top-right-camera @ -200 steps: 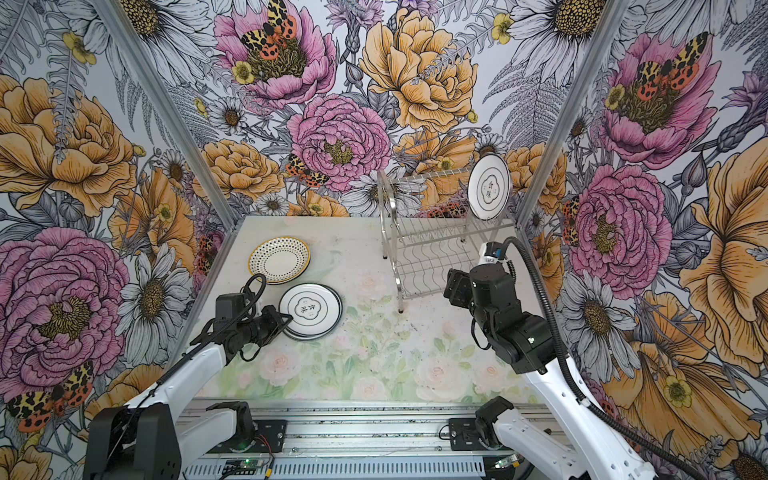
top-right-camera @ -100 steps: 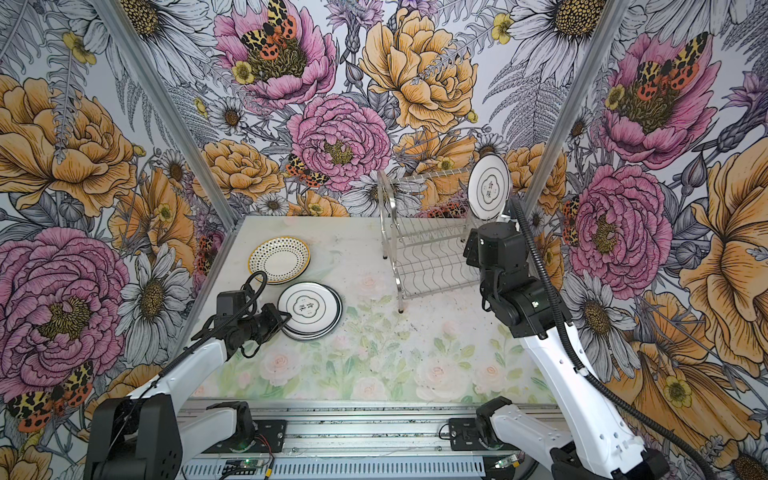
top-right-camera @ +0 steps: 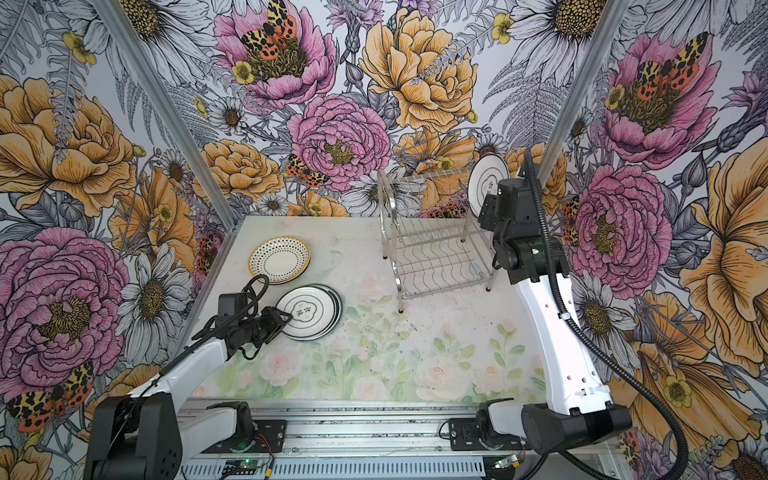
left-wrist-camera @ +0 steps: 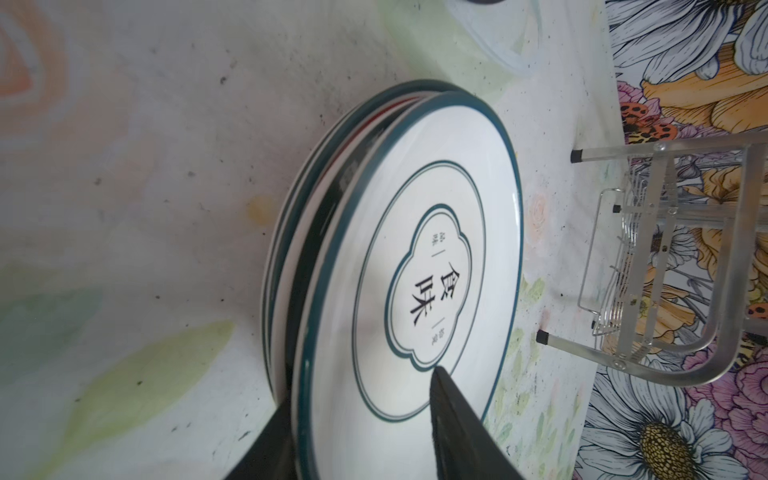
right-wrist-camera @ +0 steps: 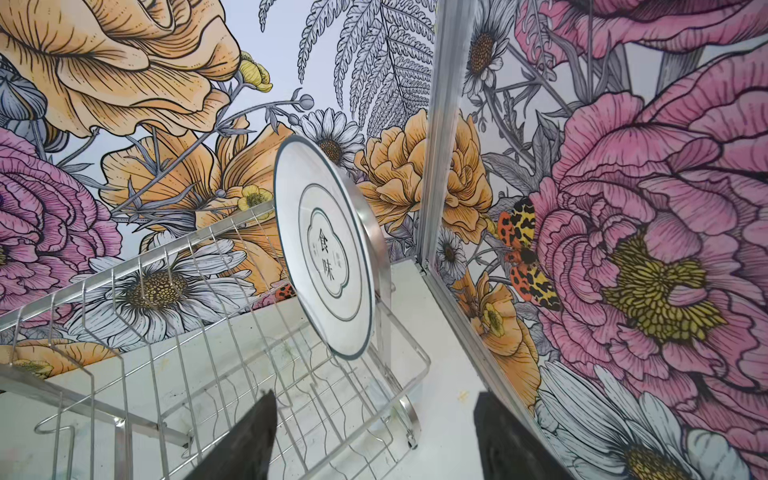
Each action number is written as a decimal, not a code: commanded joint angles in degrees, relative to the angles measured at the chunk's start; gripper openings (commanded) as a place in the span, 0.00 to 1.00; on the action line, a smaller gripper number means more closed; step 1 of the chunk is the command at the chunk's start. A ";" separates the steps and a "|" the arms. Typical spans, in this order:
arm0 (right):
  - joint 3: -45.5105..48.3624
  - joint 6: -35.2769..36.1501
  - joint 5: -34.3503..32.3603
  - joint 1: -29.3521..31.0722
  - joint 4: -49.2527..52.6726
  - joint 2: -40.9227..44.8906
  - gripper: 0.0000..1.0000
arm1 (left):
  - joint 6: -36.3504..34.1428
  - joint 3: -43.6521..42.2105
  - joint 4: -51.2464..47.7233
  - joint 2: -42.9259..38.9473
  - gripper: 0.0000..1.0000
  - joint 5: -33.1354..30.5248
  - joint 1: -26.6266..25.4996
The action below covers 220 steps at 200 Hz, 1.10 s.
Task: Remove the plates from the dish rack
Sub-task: 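Open the left gripper on the stack while the right gripper moves to the rack, then lower the right gripper onto the last white plate in the rack and close it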
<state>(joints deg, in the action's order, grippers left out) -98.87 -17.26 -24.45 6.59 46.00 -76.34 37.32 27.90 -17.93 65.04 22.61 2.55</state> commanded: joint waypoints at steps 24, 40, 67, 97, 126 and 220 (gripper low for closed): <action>-6.51 -0.76 7.94 -3.82 -1.00 -5.28 0.76 | -0.24 1.19 -4.24 -1.72 0.63 -4.12 0.71; -7.77 -1.78 10.99 -5.79 -1.08 -6.98 0.75 | -0.07 1.64 -5.69 -2.65 0.86 -4.87 1.14; -9.48 -2.24 13.62 -7.51 -1.02 -9.39 0.75 | -0.15 2.07 -6.66 -3.79 0.99 -4.99 1.74; -10.28 -2.69 16.00 -8.92 -1.09 -10.63 0.76 | -0.19 2.67 -7.03 -3.87 0.99 -4.86 2.05; -10.63 -3.92 19.67 -10.21 -1.26 -11.97 0.76 | -0.29 4.11 -8.72 -3.42 0.99 -4.74 2.11; -12.05 -5.03 25.30 -12.20 -1.77 -14.80 0.71 | 1.72 6.28 -15.86 -8.90 0.99 -8.35 2.61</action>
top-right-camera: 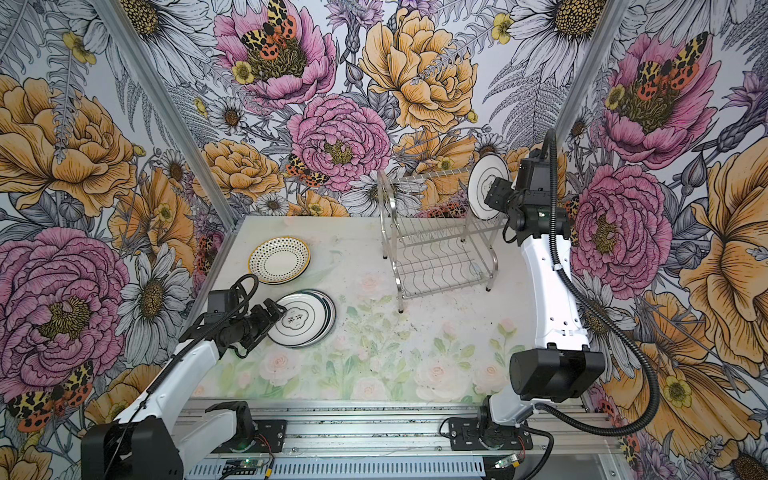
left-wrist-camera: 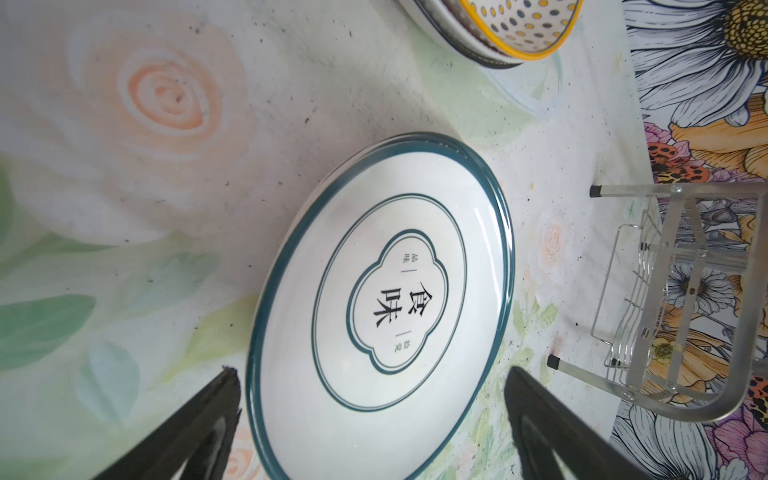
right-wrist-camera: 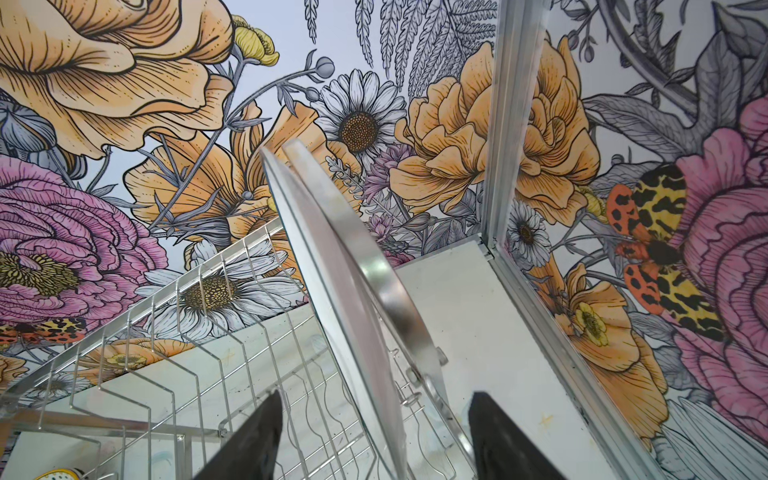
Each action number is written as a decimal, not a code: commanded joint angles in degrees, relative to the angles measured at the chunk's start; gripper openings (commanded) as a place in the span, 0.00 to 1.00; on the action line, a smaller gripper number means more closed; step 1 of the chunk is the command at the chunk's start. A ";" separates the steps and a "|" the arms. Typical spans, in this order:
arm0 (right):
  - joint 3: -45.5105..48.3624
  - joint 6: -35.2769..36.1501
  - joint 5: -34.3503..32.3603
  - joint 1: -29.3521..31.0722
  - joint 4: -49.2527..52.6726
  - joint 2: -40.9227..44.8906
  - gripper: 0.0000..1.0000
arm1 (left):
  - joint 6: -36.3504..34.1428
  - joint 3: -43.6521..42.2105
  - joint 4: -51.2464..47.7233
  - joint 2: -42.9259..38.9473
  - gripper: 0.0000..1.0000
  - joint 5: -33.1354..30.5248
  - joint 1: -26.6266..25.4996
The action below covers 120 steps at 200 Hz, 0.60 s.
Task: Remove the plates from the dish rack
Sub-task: 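Lower the right gripper onto the last white plate in the rack and close it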
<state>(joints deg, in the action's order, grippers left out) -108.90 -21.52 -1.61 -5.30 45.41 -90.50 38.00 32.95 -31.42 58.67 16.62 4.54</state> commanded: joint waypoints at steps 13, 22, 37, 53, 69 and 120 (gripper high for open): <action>-2.28 -0.55 2.92 -0.27 -1.11 -1.21 0.69 | 1.21 1.59 -2.99 -3.19 0.99 -2.45 0.74; -2.43 -0.42 2.75 -0.32 -1.20 -1.83 0.68 | 1.20 1.68 -3.39 -3.54 0.99 -2.55 0.84; -3.02 -0.15 2.93 -0.32 -1.17 -2.80 0.64 | 1.37 1.77 -3.83 -3.90 0.99 -2.43 1.00; -3.91 -0.09 4.01 -0.35 -1.37 -3.76 0.56 | 1.58 1.69 -4.26 -4.33 0.99 -2.76 1.23; -4.70 -0.23 4.77 -0.39 -1.37 -4.62 0.51 | 1.80 1.51 -4.59 -4.62 0.99 -2.91 1.44; -5.29 0.74 5.44 -0.39 -1.64 -6.87 0.38 | 2.13 1.51 -5.54 -5.46 0.99 -3.13 2.16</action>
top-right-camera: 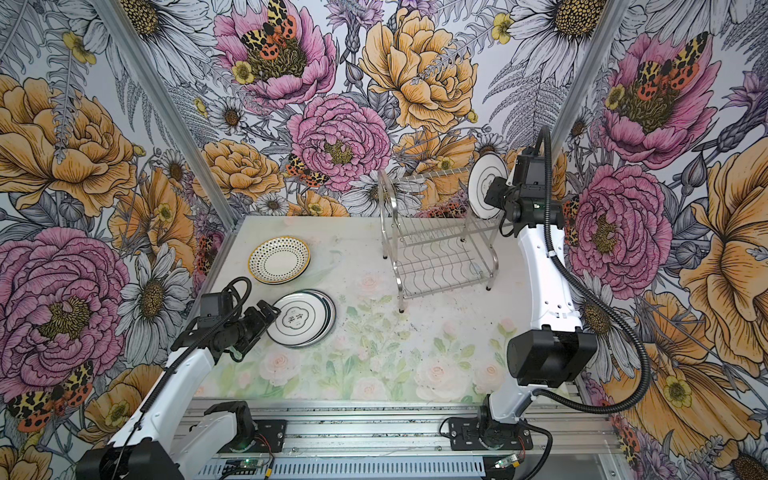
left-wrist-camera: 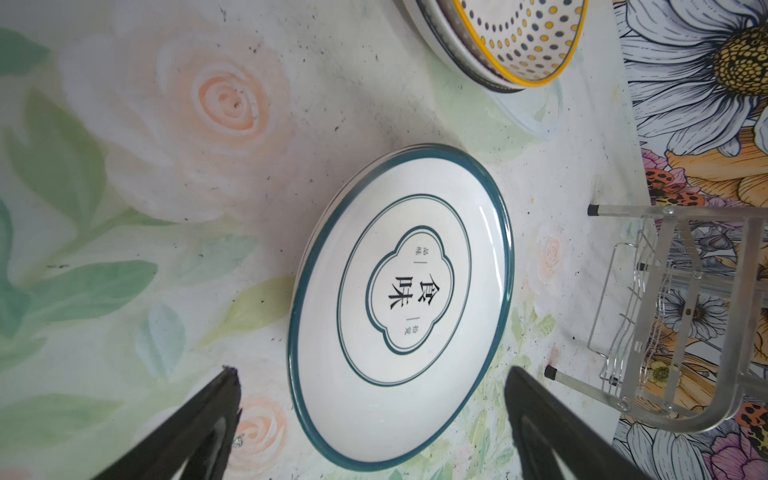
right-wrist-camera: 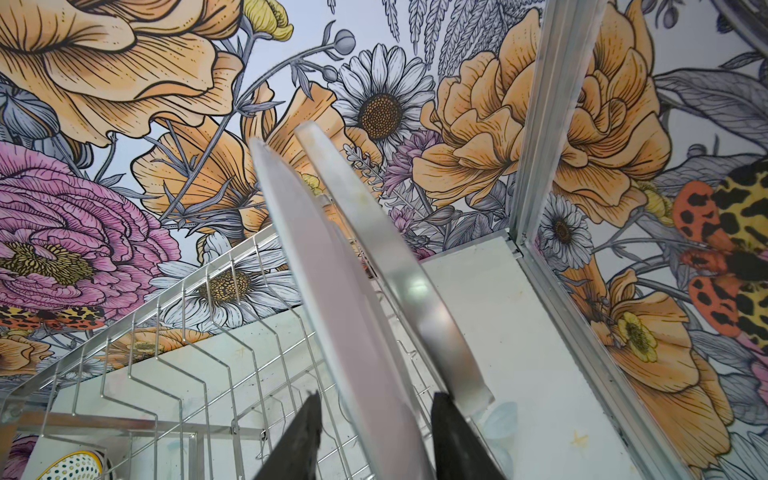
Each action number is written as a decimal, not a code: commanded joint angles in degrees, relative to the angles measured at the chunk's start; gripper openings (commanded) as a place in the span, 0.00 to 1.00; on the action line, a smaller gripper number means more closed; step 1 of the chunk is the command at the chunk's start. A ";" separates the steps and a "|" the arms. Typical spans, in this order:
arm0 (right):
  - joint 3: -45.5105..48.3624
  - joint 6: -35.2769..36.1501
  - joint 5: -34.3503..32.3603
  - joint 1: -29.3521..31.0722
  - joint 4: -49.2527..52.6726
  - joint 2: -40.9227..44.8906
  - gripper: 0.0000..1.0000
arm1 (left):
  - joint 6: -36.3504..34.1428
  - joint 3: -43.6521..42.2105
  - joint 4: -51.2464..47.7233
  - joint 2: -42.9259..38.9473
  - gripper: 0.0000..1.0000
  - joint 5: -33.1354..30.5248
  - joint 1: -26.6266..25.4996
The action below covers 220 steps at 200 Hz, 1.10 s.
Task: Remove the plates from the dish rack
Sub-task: 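Lower the right gripper onto the last white plate in the rack and close it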
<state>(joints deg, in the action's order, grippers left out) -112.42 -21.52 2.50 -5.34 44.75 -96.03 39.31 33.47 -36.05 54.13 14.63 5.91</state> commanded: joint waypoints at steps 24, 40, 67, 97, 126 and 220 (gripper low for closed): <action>-1.33 1.85 1.02 -0.32 -1.24 -1.63 0.30 | 0.75 1.18 -0.95 -0.61 0.99 -1.23 0.86; -0.76 2.65 0.05 -0.33 -1.54 -1.62 0.23 | 0.83 1.15 -0.96 -0.26 0.99 -1.22 0.90; 0.66 3.87 -0.21 -0.23 -2.40 -1.10 0.13 | 0.85 1.16 -1.00 -0.59 0.99 -1.08 0.92; 1.94 5.73 -0.15 -0.10 -3.95 0.35 0.06 | 1.14 1.13 -1.32 -1.49 0.99 -1.16 0.95; 2.08 7.79 -0.09 -0.01 -5.13 1.42 0.00 | 1.30 1.24 -1.76 -1.31 0.99 -1.14 1.04; -0.05 7.65 -1.41 -0.01 -9.87 5.98 0.00 | 1.29 1.51 -1.83 -1.24 0.99 -0.67 1.05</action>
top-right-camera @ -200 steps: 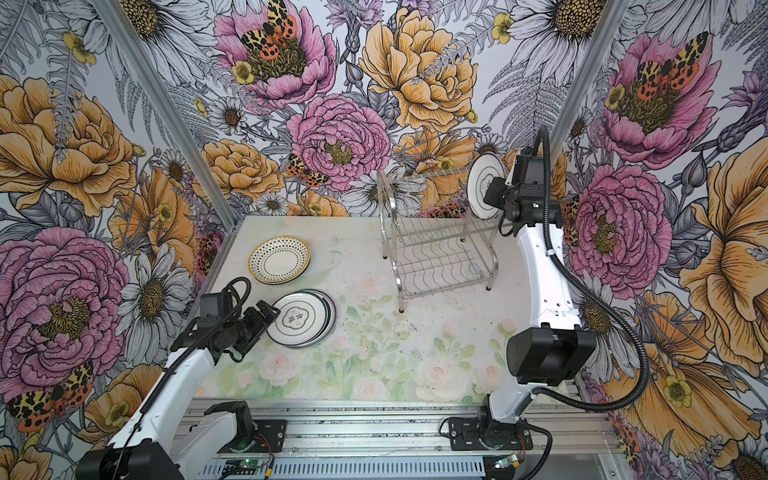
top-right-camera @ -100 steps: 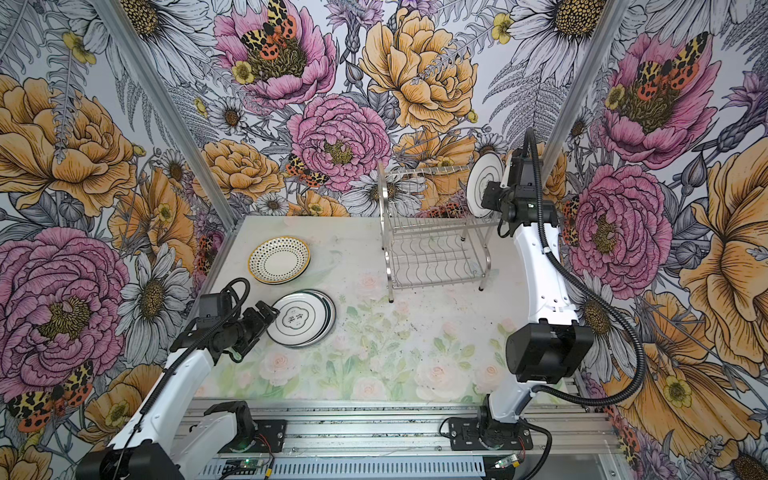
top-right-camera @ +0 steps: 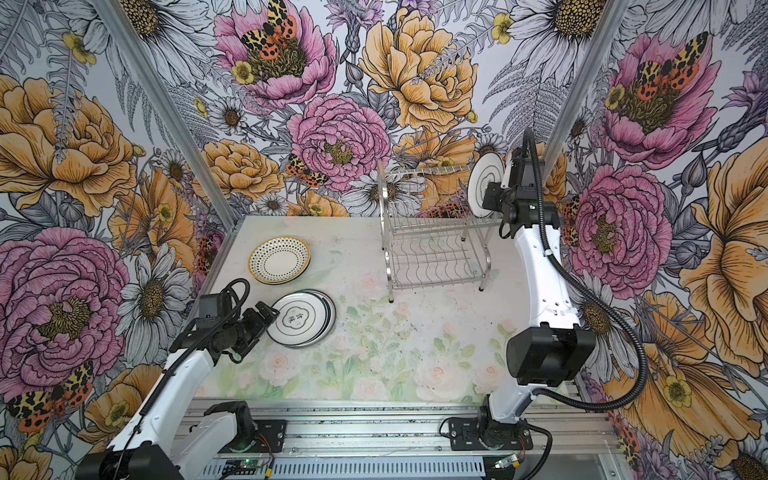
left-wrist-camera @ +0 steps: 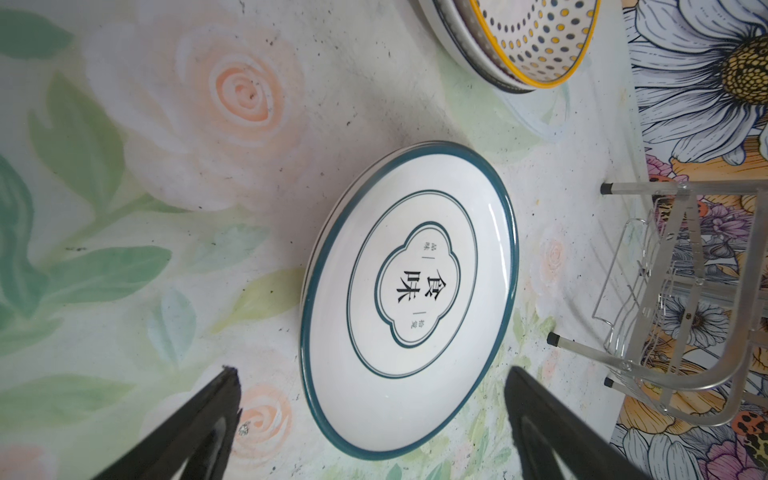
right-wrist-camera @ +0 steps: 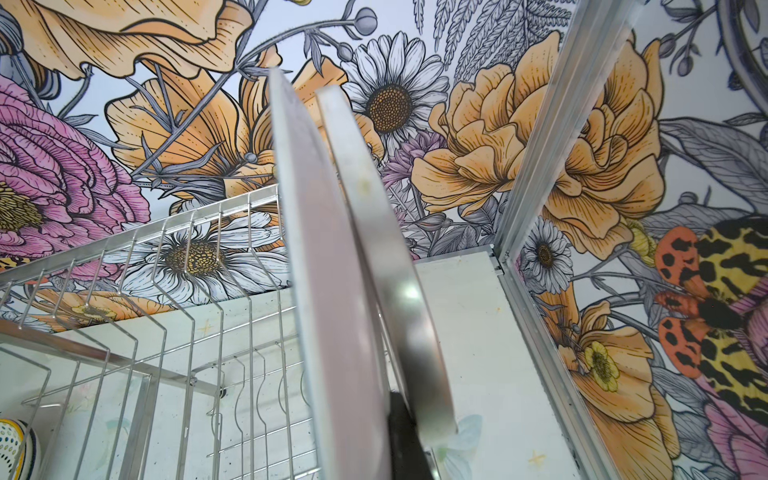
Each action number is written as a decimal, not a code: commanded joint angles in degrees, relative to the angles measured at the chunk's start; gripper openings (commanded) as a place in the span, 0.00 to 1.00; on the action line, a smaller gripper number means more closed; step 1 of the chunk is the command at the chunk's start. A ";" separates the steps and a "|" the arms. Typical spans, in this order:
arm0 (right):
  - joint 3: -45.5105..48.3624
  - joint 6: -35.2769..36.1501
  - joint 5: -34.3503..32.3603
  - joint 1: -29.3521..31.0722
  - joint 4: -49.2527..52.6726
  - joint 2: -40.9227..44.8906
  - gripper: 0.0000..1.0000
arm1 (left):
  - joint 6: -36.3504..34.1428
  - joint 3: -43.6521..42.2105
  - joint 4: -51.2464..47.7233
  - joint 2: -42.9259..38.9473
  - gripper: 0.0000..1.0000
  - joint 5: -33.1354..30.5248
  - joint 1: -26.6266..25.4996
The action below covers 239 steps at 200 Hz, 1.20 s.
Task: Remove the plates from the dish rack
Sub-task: 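Lower the right gripper onto the last white plate in the rack and close it, then lift the white plate out of the rack with the right gripper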
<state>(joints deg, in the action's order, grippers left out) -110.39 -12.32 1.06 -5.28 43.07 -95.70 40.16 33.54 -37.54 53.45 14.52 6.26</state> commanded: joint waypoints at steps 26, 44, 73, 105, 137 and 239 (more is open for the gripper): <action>-1.60 -2.01 0.34 -0.03 -10.60 7.51 0.00 | 0.30 1.33 -0.52 -0.56 0.99 -0.67 0.72; -1.58 -2.05 0.61 -0.06 -11.58 8.16 0.00 | 0.30 1.27 -0.61 -0.63 0.99 -0.75 0.75; -1.33 -1.67 1.12 -0.03 -12.09 8.29 0.00 | 0.35 1.11 -0.59 -0.79 0.99 -0.39 0.68; -0.62 -1.78 2.05 -0.02 -13.94 10.19 0.00 | 0.18 1.22 -0.82 -1.46 0.99 -0.40 0.70; 0.94 -2.33 3.51 -0.08 -13.89 14.93 0.00 | 0.27 1.95 -1.22 -1.77 0.99 -0.42 0.69; 33.02 -10.67 9.23 -0.03 -5.19 50.18 0.00 | -0.34 3.55 -1.23 -3.52 0.99 2.20 0.52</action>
<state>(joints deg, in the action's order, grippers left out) -82.13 -20.01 7.40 -5.28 33.82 -50.13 40.12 35.48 -38.81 51.20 15.49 6.28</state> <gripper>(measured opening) 0.100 0.987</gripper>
